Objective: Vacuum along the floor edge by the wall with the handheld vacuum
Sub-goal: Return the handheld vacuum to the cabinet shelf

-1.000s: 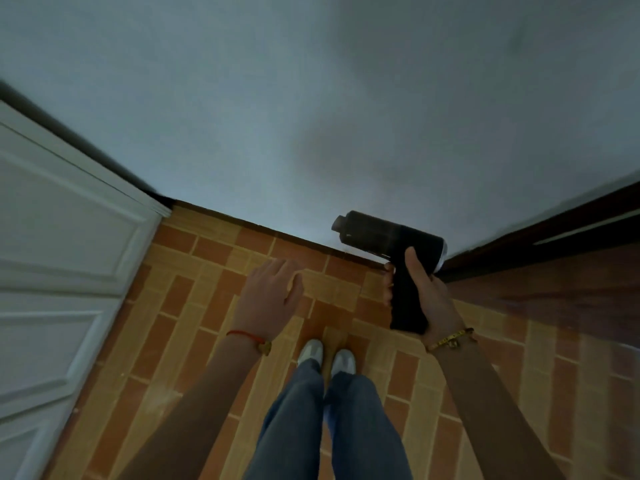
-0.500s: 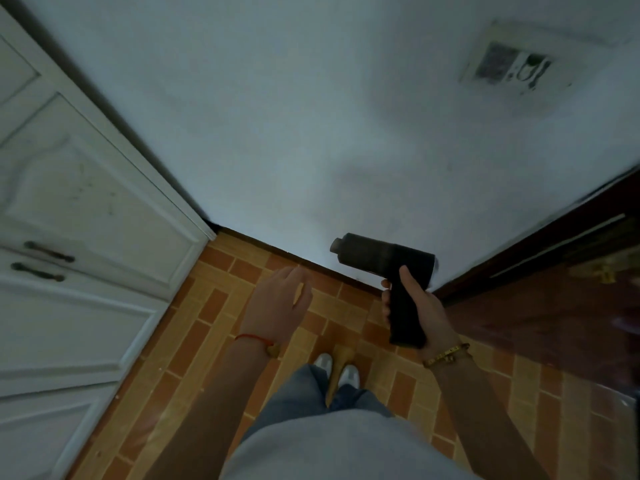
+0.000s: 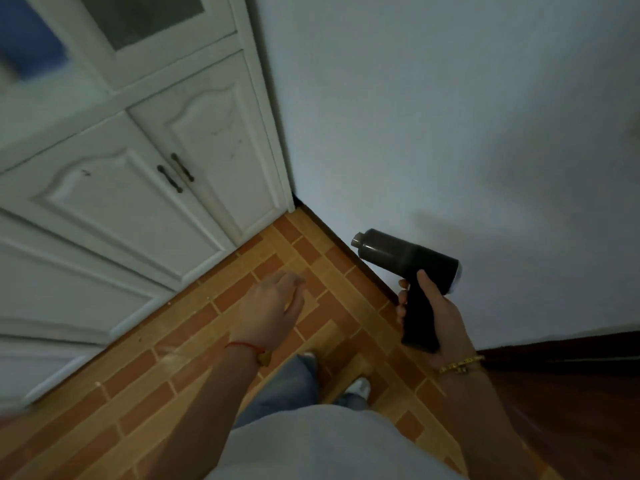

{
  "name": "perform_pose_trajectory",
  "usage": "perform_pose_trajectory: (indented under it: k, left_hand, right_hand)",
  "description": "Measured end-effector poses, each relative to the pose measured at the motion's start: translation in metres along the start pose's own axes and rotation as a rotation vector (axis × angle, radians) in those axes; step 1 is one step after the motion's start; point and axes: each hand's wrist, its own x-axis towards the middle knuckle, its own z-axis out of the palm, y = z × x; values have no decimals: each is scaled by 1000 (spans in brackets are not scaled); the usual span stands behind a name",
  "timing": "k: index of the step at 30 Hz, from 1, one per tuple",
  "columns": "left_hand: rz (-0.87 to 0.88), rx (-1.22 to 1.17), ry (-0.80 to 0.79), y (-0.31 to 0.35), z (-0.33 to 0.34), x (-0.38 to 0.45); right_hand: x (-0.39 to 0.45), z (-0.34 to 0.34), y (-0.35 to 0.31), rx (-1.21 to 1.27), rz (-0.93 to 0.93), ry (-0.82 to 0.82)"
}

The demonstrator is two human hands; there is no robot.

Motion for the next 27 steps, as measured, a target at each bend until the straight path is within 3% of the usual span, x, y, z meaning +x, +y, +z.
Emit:
perform_pose_trajectory:
  k: [7, 14, 27]
  left_hand:
    - [-222, -16, 170, -61, -46, -63]
    - [-437, 16, 300, -166, -113, -154]
    - [-670, 67, 465, -337, -227, -302]
  right_hand:
    - [3, 82, 33, -204, 33, -255]
    - [-16, 214, 113, -304, 83, -470]
    - [-77, 427, 256, -426, 202, -675]
